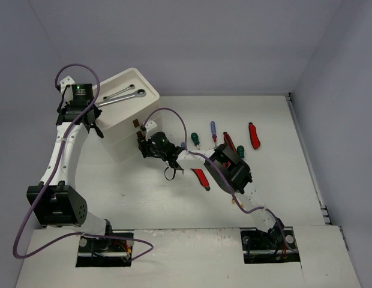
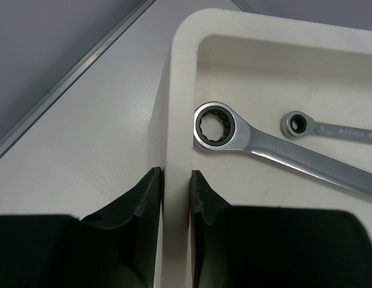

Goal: Sort the tools into containers

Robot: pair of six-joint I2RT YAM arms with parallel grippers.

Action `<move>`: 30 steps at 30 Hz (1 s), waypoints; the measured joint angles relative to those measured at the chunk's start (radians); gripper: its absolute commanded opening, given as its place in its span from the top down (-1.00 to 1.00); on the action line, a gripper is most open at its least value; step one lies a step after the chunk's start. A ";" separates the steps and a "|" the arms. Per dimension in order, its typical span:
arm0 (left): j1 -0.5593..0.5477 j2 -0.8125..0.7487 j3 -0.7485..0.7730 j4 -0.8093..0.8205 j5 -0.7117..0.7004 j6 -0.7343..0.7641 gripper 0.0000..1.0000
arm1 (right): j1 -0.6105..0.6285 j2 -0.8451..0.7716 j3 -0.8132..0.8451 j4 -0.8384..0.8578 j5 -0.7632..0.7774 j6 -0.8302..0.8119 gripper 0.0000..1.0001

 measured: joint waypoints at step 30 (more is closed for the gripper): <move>0.001 0.001 0.002 -0.012 -0.009 -0.098 1.00 | 0.023 -0.171 -0.291 0.107 0.004 -0.023 1.00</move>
